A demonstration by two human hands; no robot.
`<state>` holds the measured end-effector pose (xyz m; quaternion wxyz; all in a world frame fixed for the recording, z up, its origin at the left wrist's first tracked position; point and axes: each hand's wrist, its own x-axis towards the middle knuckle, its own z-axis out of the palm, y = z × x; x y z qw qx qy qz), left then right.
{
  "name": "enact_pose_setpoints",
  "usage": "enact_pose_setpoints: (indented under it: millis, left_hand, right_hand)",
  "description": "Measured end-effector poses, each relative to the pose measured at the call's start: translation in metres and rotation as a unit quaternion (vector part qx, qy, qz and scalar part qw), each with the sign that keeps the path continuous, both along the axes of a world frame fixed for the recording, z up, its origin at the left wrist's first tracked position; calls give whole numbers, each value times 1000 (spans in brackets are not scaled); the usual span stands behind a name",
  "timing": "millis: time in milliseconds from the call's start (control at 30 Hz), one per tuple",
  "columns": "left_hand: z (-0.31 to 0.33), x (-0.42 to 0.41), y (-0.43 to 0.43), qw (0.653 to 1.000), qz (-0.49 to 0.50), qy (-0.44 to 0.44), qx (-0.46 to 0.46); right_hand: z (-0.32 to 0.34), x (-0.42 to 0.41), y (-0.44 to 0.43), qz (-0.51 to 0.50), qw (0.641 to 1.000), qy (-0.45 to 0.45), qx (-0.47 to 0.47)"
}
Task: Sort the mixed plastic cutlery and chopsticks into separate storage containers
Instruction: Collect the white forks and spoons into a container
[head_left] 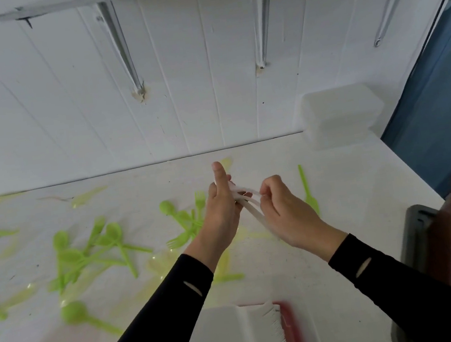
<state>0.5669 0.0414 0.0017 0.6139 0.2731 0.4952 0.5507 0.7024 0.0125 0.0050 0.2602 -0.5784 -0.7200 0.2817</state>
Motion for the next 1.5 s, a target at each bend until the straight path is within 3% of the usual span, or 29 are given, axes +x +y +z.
enact_pose_setpoints:
  millis: [100, 267, 400, 533, 633, 767, 867, 933, 1000, 1067, 1133, 1267, 1367, 1500]
  left_hand:
    - [-1, 1, -1, 1000, 12, 3, 9]
    - [-1, -3, -1, 998, 36, -25, 40]
    - [1, -2, -2, 997, 46, -35, 49]
    - [4, 1, -5, 997, 25, -69, 10]
    - [11, -4, -6, 991, -30, -131, 1]
    - [19, -13, -10, 990, -126, -66, 26]
    - [26, -20, -20, 993, -107, -30, 40]
    - [33, -25, -26, 995, -66, 16, 79]
    - [49, -33, -41, 988, -32, 68, 136]
    - [65, -42, -62, 975, -66, 115, 177]
    - [75, -50, -89, 952, -162, 181, 184]
    - [64, -55, -130, 866, -385, 297, 117]
    - [39, -53, -153, 820, -461, 333, 62]
    - [15, -51, -173, 771, -501, 387, 68]
  right_hand:
    - [-6, -3, -4, 14, 992, -80, 97]
    - [-13, -3, -1, 20, 981, -108, 159]
    - [-9, -4, -5, 60, 994, 92, -6]
    - [-11, -7, -5, 50, 992, 113, -3]
    - [-8, -4, 1, 29, 983, 170, -55]
    - [6, 6, 11, 24, 922, 328, -203]
    - [16, 11, 9, 59, 859, 412, -298]
    - [19, 12, 10, 84, 829, 436, -339]
    - [19, 12, 12, 101, 831, 413, -357]
    - [15, 13, 14, 94, 858, 361, -354]
    - [10, 13, 15, 102, 873, 323, -351]
    - [6, 13, 14, 130, 881, 289, -351]
    - [4, 12, 12, 131, 889, 273, -342]
    - [2, 14, 12, 131, 898, 257, -333]
